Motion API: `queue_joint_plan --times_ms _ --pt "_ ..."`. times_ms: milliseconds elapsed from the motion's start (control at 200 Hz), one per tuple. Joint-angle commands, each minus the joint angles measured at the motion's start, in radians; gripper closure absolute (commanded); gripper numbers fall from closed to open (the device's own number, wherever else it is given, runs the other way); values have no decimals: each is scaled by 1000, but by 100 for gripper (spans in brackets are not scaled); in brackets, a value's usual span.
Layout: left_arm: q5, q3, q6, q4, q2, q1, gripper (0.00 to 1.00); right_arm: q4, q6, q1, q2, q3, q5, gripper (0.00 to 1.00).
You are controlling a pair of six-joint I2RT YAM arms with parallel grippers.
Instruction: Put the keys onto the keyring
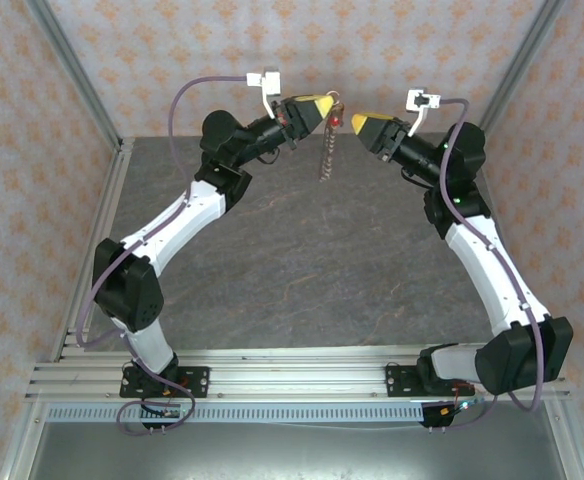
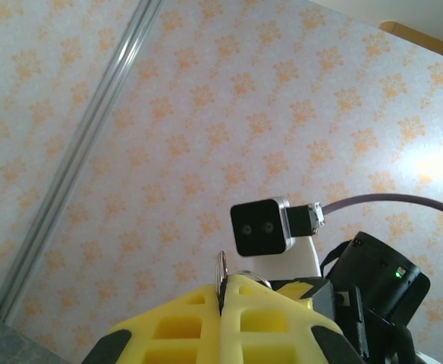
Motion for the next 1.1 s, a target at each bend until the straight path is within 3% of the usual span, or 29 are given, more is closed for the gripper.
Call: queue_joint_plan --times_ms 0,776,886,1096 --pt "45 46 -33 72 18 -9 100 66 11 -5 3 45 -90 61" --pt "95 76 -40 43 41 -23 100 79 7 10 40 81 -130 64" --pt "93 78 -40 41 42 -23 100 78 6 15 41 84 -149 72" --pt "93 83 -40 35 46 -23 100 57 -10 18 31 77 -175 96"
